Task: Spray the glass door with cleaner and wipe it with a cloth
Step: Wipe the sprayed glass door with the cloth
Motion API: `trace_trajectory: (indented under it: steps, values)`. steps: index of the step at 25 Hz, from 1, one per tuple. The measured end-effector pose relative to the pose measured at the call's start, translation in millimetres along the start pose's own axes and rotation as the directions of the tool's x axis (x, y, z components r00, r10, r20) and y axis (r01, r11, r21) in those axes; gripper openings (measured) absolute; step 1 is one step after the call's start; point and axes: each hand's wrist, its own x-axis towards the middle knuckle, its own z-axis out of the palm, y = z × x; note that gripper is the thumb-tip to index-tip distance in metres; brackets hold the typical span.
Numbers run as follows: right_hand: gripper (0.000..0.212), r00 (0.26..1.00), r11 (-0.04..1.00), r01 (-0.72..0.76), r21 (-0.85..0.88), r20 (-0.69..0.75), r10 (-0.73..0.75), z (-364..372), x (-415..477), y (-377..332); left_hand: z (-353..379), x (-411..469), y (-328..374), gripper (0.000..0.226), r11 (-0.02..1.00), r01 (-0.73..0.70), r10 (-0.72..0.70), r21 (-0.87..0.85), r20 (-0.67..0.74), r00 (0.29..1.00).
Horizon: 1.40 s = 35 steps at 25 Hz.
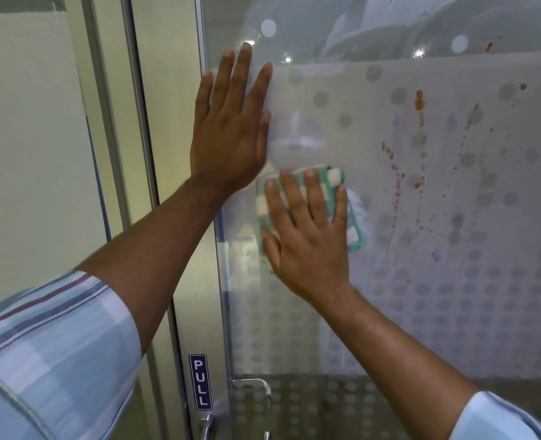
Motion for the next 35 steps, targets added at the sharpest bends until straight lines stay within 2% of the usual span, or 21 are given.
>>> trace_trajectory:
  steps: [3, 5, 6, 9, 11, 13, 15, 18, 20, 22, 26, 28, 31, 35]
  values:
    - [0.074, 0.994, 0.995, 0.102, 0.005, 0.041, -0.102, 3, -54, 6, -1, 0, 0, 0.058, 1.000, -0.006, 0.006, 0.001, 0.010, 1.000]
    - [0.074, 0.993, 0.994, 0.104, -0.022, 0.051, -0.103, 0, -74, 21, -1, -1, 2, 0.058, 1.000, -0.009, 0.009, 0.003, 0.005, 1.000]
    - [0.073, 0.998, 0.998, 0.058, -0.035, 0.042, -0.057, -1, -74, 28, -1, 0, 2, 0.057, 1.000, -0.009, 0.009, 0.004, 0.001, 1.000]
    - [0.069, 0.976, 0.976, -0.215, -0.025, -0.053, 0.213, -2, -40, 33, -2, 0, 1, 0.057, 1.000, 0.002, -0.002, 0.009, 0.003, 1.000]
    - [0.069, 0.953, 0.957, -0.289, 0.011, -0.087, 0.289, -1, -12, 15, -2, -1, 0, 0.057, 1.000, 0.007, -0.007, 0.009, 0.007, 1.000]
    - [0.068, 0.972, 0.975, -0.219, 0.048, -0.080, 0.222, 4, 0, -8, -1, -1, 1, 0.057, 1.000, 0.004, -0.004, 0.006, 0.013, 1.000]
    - [0.067, 0.994, 0.993, -0.090, 0.072, -0.053, 0.094, 9, -5, -26, -2, 0, 1, 0.058, 1.000, -0.004, 0.004, 0.008, 0.016, 1.000]
    - [0.069, 0.995, 0.992, 0.094, 0.086, 0.013, -0.096, 14, -42, -29, -3, 1, 0, 0.058, 1.000, -0.009, 0.009, 0.016, 0.011, 1.000]
    - [0.071, 0.987, 0.986, 0.152, 0.063, 0.041, -0.155, 11, -75, -18, -3, 1, -1, 0.057, 1.000, -0.012, 0.011, 0.014, 0.014, 1.000]
    - [0.072, 0.992, 0.993, 0.117, 0.012, 0.055, -0.117, 5, -94, 1, -4, 1, 0, 0.057, 1.000, -0.012, 0.011, 0.013, 0.019, 1.000]
    - [0.070, 0.987, 0.986, -0.162, -0.026, -0.011, 0.162, -1, -60, 18, -4, 0, 2, 0.058, 1.000, -0.009, 0.009, 0.013, 0.024, 1.000]
    - [0.066, 0.972, 0.972, -0.233, 0.011, -0.041, 0.233, 0, -32, 5, -4, 0, 3, 0.058, 1.000, -0.008, 0.007, 0.009, 0.028, 1.000]
    - [0.069, 0.993, 0.991, -0.120, 0.052, -0.009, 0.120, 5, -19, -17, -3, 0, 4, 0.058, 1.000, -0.007, 0.007, 0.009, 0.026, 1.000]
    - [0.074, 0.997, 0.996, 0.071, 0.060, 0.023, -0.072, 5, -49, -10, -4, 1, 1, 0.058, 1.000, -0.007, 0.007, -0.002, 0.028, 1.000]
